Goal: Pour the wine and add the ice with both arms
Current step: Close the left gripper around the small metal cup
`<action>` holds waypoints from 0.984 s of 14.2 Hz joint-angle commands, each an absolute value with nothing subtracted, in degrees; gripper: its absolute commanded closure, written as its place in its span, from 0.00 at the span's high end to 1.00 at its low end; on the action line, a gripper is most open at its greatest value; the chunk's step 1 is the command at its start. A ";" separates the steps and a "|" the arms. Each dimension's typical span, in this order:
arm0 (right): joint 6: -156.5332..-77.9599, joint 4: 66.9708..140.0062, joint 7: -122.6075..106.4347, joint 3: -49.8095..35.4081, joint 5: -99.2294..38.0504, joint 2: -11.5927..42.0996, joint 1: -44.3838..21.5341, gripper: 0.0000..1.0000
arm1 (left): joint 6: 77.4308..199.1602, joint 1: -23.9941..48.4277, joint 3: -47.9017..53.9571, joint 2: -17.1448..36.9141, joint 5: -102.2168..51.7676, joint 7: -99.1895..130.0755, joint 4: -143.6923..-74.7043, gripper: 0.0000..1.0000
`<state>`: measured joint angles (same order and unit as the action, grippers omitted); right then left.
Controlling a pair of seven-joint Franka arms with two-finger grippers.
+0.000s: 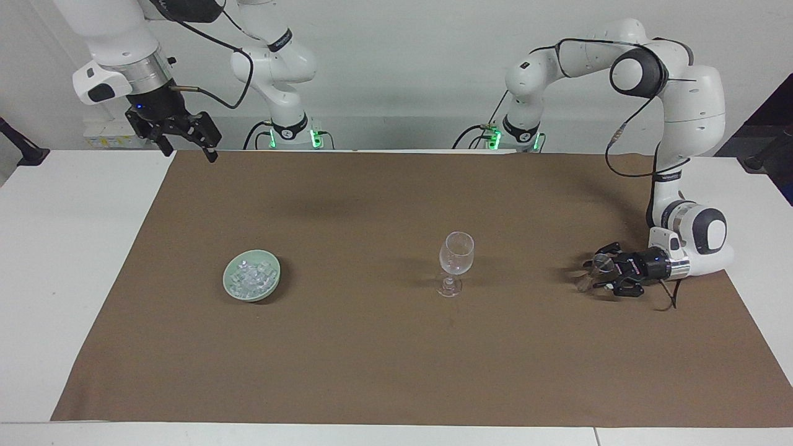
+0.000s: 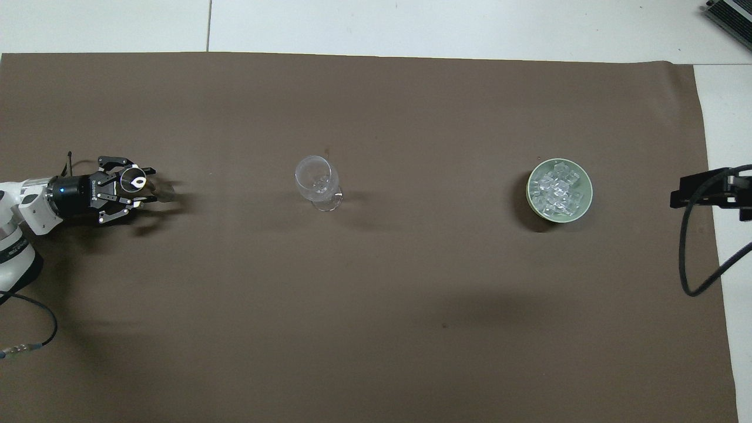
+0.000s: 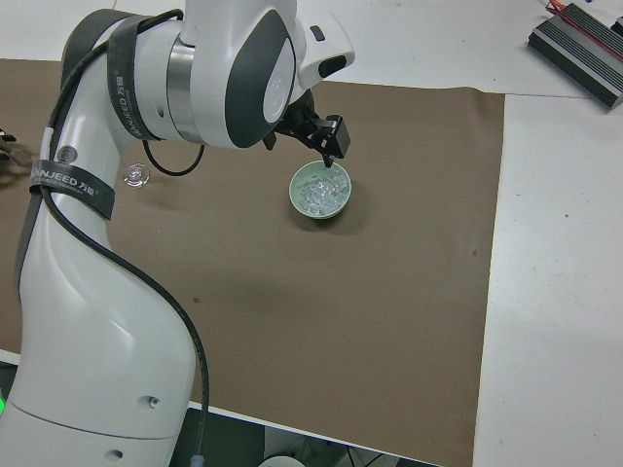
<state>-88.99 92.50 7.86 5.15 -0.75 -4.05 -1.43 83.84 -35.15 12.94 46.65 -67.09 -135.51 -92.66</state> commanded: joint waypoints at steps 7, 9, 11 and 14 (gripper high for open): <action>-88.86 93.78 7.03 4.75 -1.76 -5.27 -0.70 1.00 | 83.06 -36.30 13.62 47.29 -68.20 -136.76 -92.99 0.44; -88.86 93.78 6.94 4.75 -1.76 -5.27 -0.70 1.00 | 83.06 -36.21 13.62 47.37 -68.20 -136.76 -92.99 0.44; -88.86 93.78 7.03 4.75 -1.76 -5.19 -0.70 1.00 | 83.14 -36.21 13.62 47.37 -68.20 -136.76 -92.99 0.44; -88.86 93.78 6.94 4.75 -1.76 -5.27 -0.70 1.00 | 83.14 -36.04 13.71 47.46 -68.55 -136.84 -92.99 0.43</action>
<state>-88.99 92.50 7.86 5.15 -0.75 -4.05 -1.43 83.72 -35.48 13.23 46.86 -67.24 -135.56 -92.67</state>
